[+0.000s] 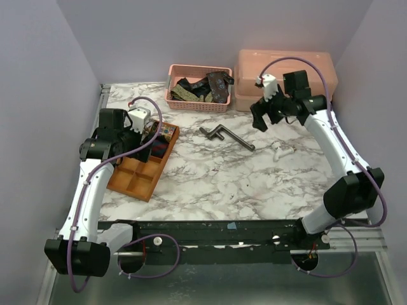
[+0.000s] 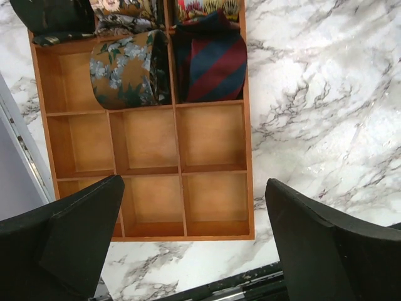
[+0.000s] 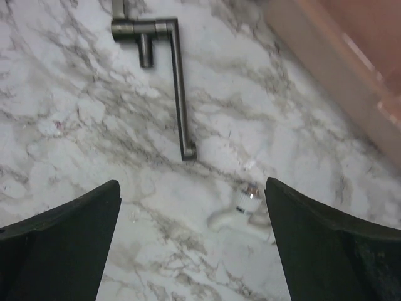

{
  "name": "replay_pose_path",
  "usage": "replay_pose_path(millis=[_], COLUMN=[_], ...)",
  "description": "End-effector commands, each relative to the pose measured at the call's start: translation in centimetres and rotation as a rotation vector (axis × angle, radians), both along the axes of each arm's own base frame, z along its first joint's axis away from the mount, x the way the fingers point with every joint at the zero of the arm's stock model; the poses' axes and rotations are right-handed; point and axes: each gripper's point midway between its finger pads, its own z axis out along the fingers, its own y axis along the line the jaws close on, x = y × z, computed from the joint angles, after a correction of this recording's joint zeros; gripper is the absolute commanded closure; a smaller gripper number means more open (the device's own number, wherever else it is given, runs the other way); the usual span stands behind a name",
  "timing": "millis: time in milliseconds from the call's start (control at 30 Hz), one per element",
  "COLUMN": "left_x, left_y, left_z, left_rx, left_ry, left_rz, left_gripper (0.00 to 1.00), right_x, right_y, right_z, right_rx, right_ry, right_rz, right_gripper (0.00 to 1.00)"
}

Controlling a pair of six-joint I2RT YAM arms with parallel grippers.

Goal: Roll the ties
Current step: Pick up the tie from the bin.

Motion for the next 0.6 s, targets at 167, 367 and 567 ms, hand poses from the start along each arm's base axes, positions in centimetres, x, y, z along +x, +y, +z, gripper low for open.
replay_pose_path(millis=[167,367,567], left_x=[1.7,0.8,0.1], left_y=[-0.1,0.8,1.5], left_z=[3.7,2.9,2.1], left_rx=[-0.053,-0.023,0.009], left_ry=[-0.079,-0.061,-0.035], left_rz=[0.088,0.124,0.144], left_gripper=[0.01,0.02,0.01], right_x=[14.5,21.8,26.7], right_y=[10.3,14.0,14.7], right_z=[7.6,6.0,1.2], right_rx=[0.032,-0.013,-0.146], right_ry=[-0.359,-0.486,-0.630], right_rz=[-0.035,-0.116,-0.200], right_gripper=[0.00,0.00,0.00])
